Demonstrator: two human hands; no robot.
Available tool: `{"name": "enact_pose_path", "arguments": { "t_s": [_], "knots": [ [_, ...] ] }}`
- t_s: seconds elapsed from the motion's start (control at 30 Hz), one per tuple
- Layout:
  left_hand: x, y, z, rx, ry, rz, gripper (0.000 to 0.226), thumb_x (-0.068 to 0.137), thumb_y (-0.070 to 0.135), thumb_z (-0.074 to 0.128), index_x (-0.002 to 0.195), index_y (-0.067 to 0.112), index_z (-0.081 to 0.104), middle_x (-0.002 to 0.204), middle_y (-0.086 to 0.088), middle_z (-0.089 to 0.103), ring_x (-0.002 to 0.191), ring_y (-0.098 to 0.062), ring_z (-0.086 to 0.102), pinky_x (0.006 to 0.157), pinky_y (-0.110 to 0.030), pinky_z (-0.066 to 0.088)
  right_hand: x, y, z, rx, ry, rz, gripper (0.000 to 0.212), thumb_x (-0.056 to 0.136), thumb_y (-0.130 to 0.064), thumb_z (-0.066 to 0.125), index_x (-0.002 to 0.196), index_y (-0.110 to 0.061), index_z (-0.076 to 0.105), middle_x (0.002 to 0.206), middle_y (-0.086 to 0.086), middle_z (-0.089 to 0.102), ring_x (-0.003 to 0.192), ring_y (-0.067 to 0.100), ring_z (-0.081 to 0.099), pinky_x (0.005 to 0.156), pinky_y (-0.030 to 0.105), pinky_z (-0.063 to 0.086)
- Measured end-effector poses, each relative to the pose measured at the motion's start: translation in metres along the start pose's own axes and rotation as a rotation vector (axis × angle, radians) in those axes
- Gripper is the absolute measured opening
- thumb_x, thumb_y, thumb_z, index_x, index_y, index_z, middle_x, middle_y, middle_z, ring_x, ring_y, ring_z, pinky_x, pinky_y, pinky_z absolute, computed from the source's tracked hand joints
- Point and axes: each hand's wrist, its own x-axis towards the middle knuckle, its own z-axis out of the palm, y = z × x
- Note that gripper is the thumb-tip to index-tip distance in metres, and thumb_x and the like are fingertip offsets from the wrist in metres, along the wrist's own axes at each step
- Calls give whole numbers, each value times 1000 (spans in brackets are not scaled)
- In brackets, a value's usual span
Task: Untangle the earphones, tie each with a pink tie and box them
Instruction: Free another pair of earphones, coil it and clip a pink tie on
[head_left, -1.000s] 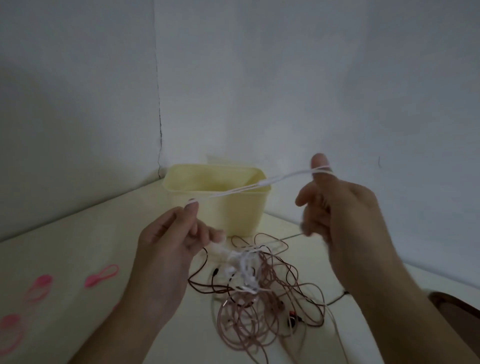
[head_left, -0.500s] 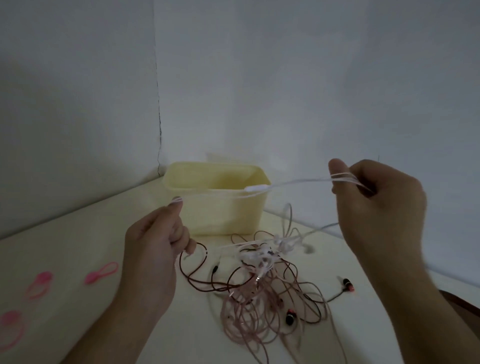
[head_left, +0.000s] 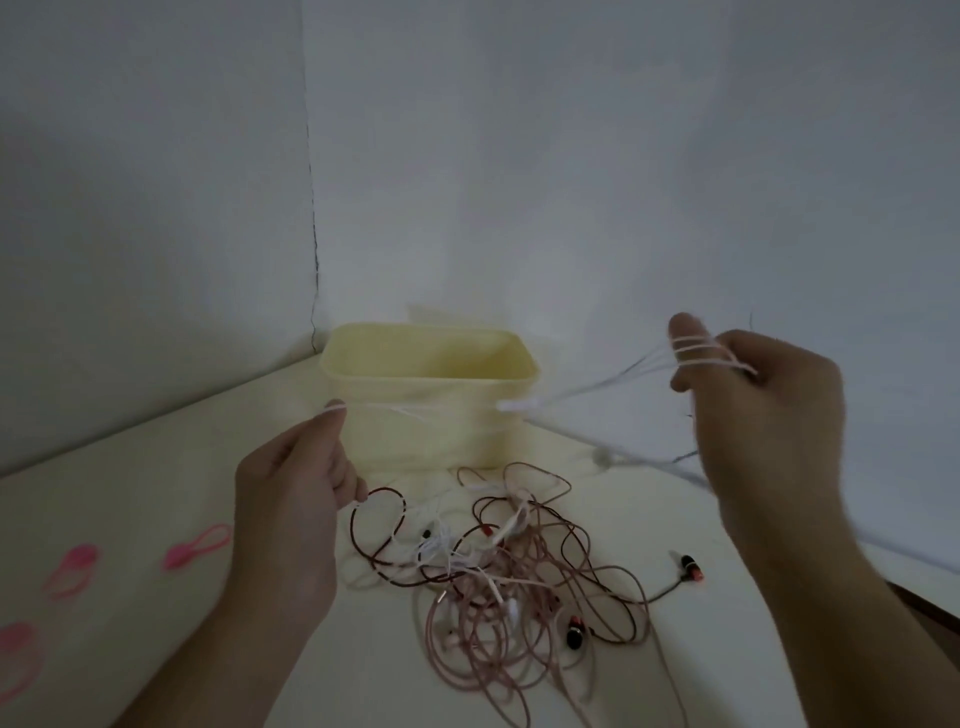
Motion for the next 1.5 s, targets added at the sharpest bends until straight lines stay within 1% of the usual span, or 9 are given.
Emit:
{"name": "enact_pose_path", "arguments": {
  "t_s": [0.1, 0.2, 0.33, 0.47, 0.63, 1.0, 1.17, 1.33, 1.5],
  "knots": [
    [-2, 1, 1, -11, -30, -14, 59, 102, 14, 61, 51, 23, 32, 55, 4, 17, 52, -19, 17, 51, -32, 37, 3, 1, 4, 382, -197, 360, 33, 100, -24, 65, 74, -3, 65, 49, 4, 36, 46, 16, 20, 47, 28, 16],
    [-1, 0, -1, -53, -71, -38, 46, 102, 11, 58, 62, 16, 36, 57, 5, 16, 52, -18, 14, 48, -28, 29, -3, 4, 4, 100, -169, 191, 51, 98, -39, 68, 70, 3, 56, 56, 4, 30, 50, 18, 25, 52, 28, 24],
    [1, 0, -3, -83, -110, -50, 52, 102, 15, 58, 60, 22, 29, 57, 7, 15, 51, -13, 9, 50, -25, 11, -4, -5, 7, 430, -277, 360, 61, 108, -41, 51, 57, -14, 69, 61, 6, 26, 49, 17, 19, 53, 29, 15],
    [0, 3, -2, -92, -84, -64, 58, 103, 18, 59, 55, 25, 27, 53, 8, 16, 45, -10, 12, 47, -20, 11, -6, 4, 5, 80, -189, 148, 51, 102, -39, 61, 64, -4, 64, 49, -1, 29, 42, 14, 26, 61, 31, 39],
    [1, 8, -5, -200, -135, -135, 54, 101, 24, 58, 67, 21, 16, 52, 6, 14, 47, -12, 6, 44, -18, 10, 5, 7, -7, 38, -196, 273, 41, 94, -29, 62, 56, -12, 58, 62, 12, 34, 56, 22, 28, 59, 39, 25],
    [-11, 14, -3, -227, -521, -209, 37, 61, 26, 73, 72, 15, 40, 67, 0, 24, 60, -17, 10, 49, -29, 8, -2, 15, 3, -710, -986, 294, 20, 93, -16, 66, 78, -4, 73, 57, 6, 66, 48, 19, 57, 54, 28, 48],
    [-12, 12, 0, -170, -509, -183, 42, 78, 29, 68, 70, 15, 29, 72, -5, 12, 56, -16, 9, 50, -31, 6, -6, 16, 3, -932, -1094, 130, 38, 92, -15, 61, 128, -27, 67, 127, -5, 70, 97, 12, 72, 81, 27, 63],
    [-17, 12, 5, -113, -468, -136, 35, 90, 16, 66, 67, 11, 40, 66, -4, 22, 56, -15, 11, 50, -27, 10, -34, -20, 17, -271, -1161, 20, 49, 97, -21, 69, 141, -41, 57, 136, -24, 61, 127, -6, 56, 116, 34, 46],
    [-20, 12, 7, 32, -398, -78, 29, 97, 14, 63, 73, 0, 52, 68, -24, 19, 61, -32, 13, 55, -37, 12, -69, -33, 43, 172, -1241, 109, 12, 96, -32, 73, 106, -27, 71, 81, 5, 75, 74, 31, 71, 73, 49, 53]
  ]
}}
